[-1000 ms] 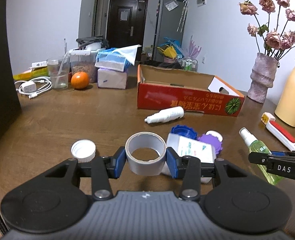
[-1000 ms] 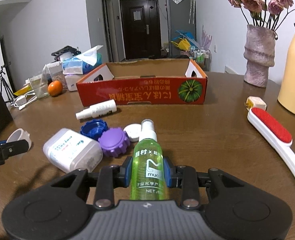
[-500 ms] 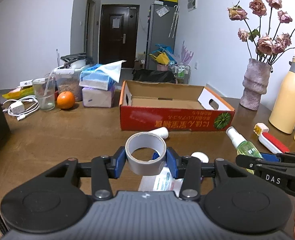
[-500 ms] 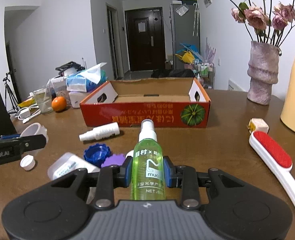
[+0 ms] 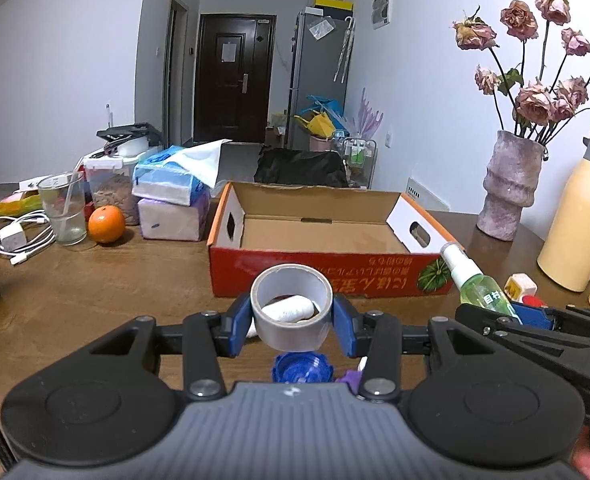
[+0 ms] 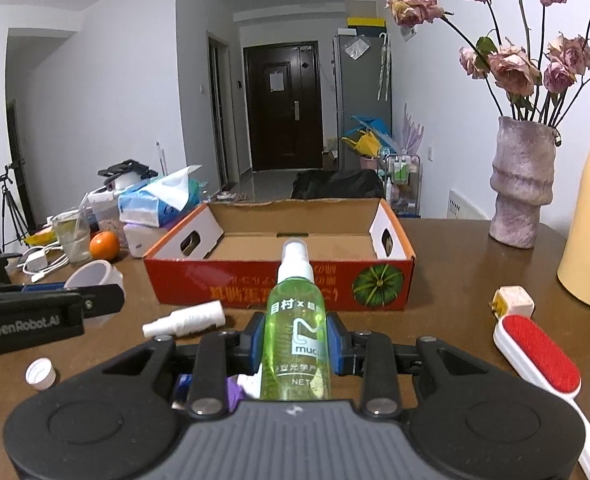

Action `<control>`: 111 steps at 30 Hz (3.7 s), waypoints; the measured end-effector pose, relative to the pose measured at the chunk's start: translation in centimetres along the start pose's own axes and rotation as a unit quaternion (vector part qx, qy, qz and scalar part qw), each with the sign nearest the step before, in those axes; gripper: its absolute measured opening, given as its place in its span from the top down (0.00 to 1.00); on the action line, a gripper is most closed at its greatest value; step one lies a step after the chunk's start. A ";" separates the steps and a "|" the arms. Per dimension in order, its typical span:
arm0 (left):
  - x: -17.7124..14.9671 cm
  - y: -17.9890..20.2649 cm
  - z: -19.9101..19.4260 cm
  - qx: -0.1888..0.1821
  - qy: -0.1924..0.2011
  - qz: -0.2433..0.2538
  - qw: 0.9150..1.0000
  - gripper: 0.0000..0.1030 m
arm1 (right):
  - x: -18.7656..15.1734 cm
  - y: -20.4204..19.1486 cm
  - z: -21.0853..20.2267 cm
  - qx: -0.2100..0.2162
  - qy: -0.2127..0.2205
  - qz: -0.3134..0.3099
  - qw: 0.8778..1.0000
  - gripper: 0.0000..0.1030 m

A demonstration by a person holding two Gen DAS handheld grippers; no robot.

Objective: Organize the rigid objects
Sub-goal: 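Lift and carry the tape roll and spray bottle over the cardboard box, then lower both items into the box and open both tools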

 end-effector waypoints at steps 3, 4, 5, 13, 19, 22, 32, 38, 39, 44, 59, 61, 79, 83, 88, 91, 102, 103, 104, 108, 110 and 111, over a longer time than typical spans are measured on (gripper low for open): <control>0.6 0.5 0.7 0.002 0.003 0.004 1.000 0.57 | 0.5 0.2 0.7 -0.003 0.003 0.001 1.000 0.71; 0.8 0.7 1.0 0.002 0.003 0.004 1.000 0.57 | 0.8 0.3 1.0 -0.004 0.003 0.001 1.000 0.71; 1.0 0.8 1.3 0.003 0.002 0.004 1.000 0.57 | 0.9 0.4 1.2 -0.004 0.003 0.001 1.000 0.71; 2.1 0.9 3.4 0.010 0.001 0.001 1.000 0.57 | 2.3 0.9 3.0 -0.006 0.014 0.002 1.000 0.71; 2.9 0.7 4.7 0.012 0.004 -0.002 1.000 0.57 | 3.3 1.1 4.4 -0.005 0.023 0.001 1.000 0.71; 3.1 0.8 5.3 0.018 0.009 0.004 1.000 0.57 | 3.8 1.5 5.1 -0.005 0.024 0.004 1.000 0.71; 3.7 1.7 7.2 0.032 0.019 0.024 0.999 0.57 | 4.8 1.8 7.0 -0.006 0.022 0.001 1.000 0.71; 4.3 1.9 8.4 0.038 0.026 0.033 0.998 0.57 | 5.4 2.1 8.1 -0.007 0.024 0.001 1.000 0.71; 4.4 1.9 8.6 0.039 0.026 0.033 0.998 0.57 | 5.5 2.1 8.3 -0.007 0.025 0.001 1.000 0.71; 5.0 2.0 9.7 0.043 0.030 0.037 0.998 0.57 | 6.0 2.3 9.2 -0.007 0.026 0.001 1.000 0.71; 7.1 2.5 13.1 0.049 0.043 0.051 0.997 0.57 | 8.1 2.9 12.9 -0.010 0.030 0.002 0.999 0.71; 7.3 2.5 13.6 0.049 0.043 0.050 0.997 0.57 | 8.3 2.9 13.5 -0.012 0.029 0.002 0.999 0.71; 9.2 1.7 18.0 0.066 0.039 0.055 0.996 0.57 | 9.7 3.3 18.2 -0.023 0.016 -0.006 1.000 0.71; 9.4 1.4 18.9 0.072 0.033 0.054 0.995 0.57 | 9.8 3.4 19.2 -0.025 0.010 -0.007 1.000 0.71; 9.4 1.2 19.8 0.076 0.025 0.053 0.995 0.57 | 9.9 3.5 20.3 -0.028 0.003 -0.008 1.000 0.71; 9.4 1.0 20.2 0.075 0.020 0.051 0.996 0.57 | 9.8 3.6 20.7 -0.029 -0.001 -0.008 1.000 0.71; 9.3 0.8 20.4 0.094 0.018 0.050 0.994 0.01 | 10.2 4.0 20.6 -0.058 0.005 -0.008 0.998 0.11; 9.3 0.8 20.4 0.099 0.019 0.050 0.994 0.00 | 10.2 4.1 20.5 -0.059 0.004 -0.006 0.998 0.11; 9.3 0.7 20.4 0.102 0.020 0.050 0.993 0.00 | 10.3 4.2 20.5 -0.057 0.004 -0.004 0.998 0.07; 9.4 0.5 20.6 0.104 0.015 0.048 0.993 0.00 | 10.2 4.2 20.6 -0.057 0.005 -0.004 0.998 0.02; 9.4 0.5 20.6 0.107 0.014 0.048 0.993 0.00 | 10.2 4.2 20.4 -0.054 0.006 -0.004 0.999 0.01; 9.4 0.5 20.6 0.107 0.014 0.047 0.993 0.00 | 10.2 4.2 20.3 -0.054 0.007 -0.004 0.999 0.01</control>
Point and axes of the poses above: each gripper's, at about its wrist camera, not at the fingertips, and z roughly the way its jaws point, y to its right, x to its top, the point moved 1 cm from there along z, roughly the way its jaws point
